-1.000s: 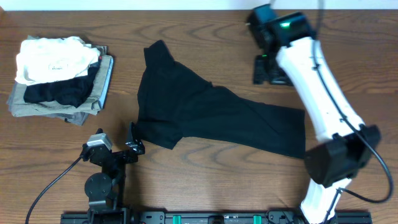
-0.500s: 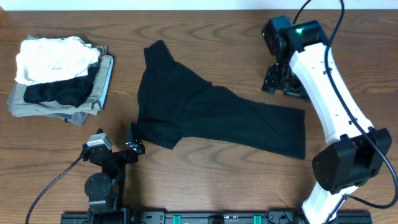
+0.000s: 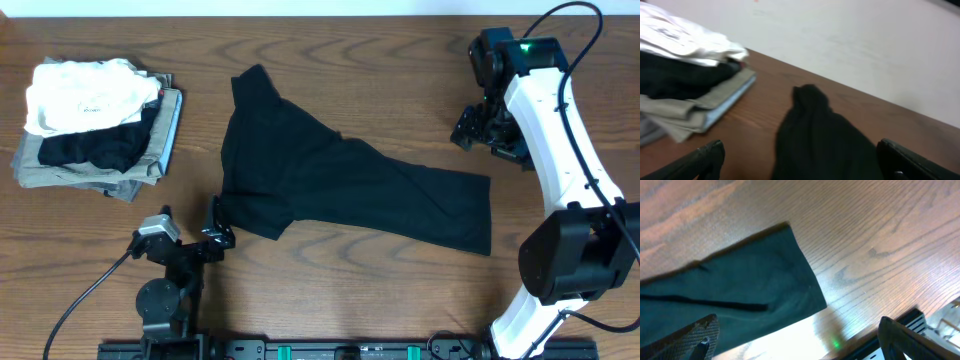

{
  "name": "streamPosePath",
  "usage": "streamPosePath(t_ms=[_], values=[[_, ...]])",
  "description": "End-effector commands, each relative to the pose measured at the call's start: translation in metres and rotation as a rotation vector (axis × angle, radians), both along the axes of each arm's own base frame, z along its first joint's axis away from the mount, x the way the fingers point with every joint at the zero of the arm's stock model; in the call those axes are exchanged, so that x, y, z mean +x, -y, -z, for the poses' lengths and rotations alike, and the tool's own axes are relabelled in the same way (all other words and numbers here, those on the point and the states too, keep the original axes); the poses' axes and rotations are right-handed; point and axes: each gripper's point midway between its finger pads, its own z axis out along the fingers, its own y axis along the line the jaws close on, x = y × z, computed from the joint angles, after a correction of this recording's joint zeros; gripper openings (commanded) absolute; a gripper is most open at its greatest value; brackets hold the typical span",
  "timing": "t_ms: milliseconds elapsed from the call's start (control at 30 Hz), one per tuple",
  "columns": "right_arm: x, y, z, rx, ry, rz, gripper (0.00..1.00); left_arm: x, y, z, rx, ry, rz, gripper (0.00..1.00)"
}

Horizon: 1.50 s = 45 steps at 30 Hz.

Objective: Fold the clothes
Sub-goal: 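Grasp the shirt's near-left corner with the left gripper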

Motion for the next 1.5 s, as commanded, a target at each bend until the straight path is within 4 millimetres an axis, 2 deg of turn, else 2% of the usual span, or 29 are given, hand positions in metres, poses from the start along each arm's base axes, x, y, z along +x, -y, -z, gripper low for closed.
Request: streamPosePath(t_ms=[0, 100, 200, 267, 333, 433, 533, 633, 733, 867, 1133, 1367, 1400, 1467], values=[[-0.003, 0.001, 0.005, 0.005, -0.028, -0.055, 0.99, -0.002, 0.029, -0.001, -0.047, 0.012, 0.165, 0.98], [0.0, 0.0, 0.008, 0.007, -0.014, -0.055, 0.99, -0.006, 0.039, -0.014, -0.046, 0.024, 0.225, 0.98], [0.007, -0.001, 0.009, 0.011, 0.014, -0.055, 0.99, -0.006, 0.039, -0.033, -0.005, 0.024, 0.228, 0.98], [0.01, -0.004, 0.01, 0.028, 0.024, -0.055, 0.99, -0.004, 0.038, -0.044, 0.048, -0.038, 0.23, 0.98], [0.01, -0.006, 0.01, 0.038, 0.028, -0.054, 0.99, -0.001, 0.032, -0.045, 0.069, -0.168, 0.202, 0.98], [0.011, -0.006, 0.01, 0.041, 0.029, -0.053, 0.99, 0.006, 0.019, -0.036, 0.098, -0.427, 0.155, 0.98], [0.01, -0.006, 0.01, 0.041, 0.028, -0.054, 0.99, 0.024, 0.017, -0.03, 0.123, -0.597, 0.182, 0.98], [0.01, -0.006, 0.01, 0.041, 0.024, -0.054, 0.99, 0.041, 0.016, -0.009, 0.101, -0.717, 0.192, 0.98], [0.008, -0.006, 0.01, 0.04, 0.018, -0.054, 0.99, 0.042, 0.016, 0.032, 0.074, -0.883, 0.205, 0.98], [0.006, -0.006, 0.01, 0.04, 0.006, -0.072, 0.99, 0.039, 0.016, 0.069, 0.051, -1.027, 0.217, 0.98], [0.008, -0.007, 0.01, 0.042, 0.01, -0.092, 0.99, 0.043, 0.016, 0.106, 0.1, -1.12, 0.275, 0.98], [0.01, -0.009, 0.01, 0.047, 0.018, -0.095, 0.99, 0.044, 0.023, 0.142, 0.052, -1.208, 0.318, 0.99], [0.01, -0.009, 0.01, 0.046, 0.016, -0.095, 0.99, 0.044, 0.023, 0.145, 0.048, -1.217, 0.322, 0.97], [0.01, -0.009, 0.01, 0.046, 0.015, -0.095, 0.99, 0.043, 0.023, 0.15, 0.047, -1.229, 0.324, 0.84]])
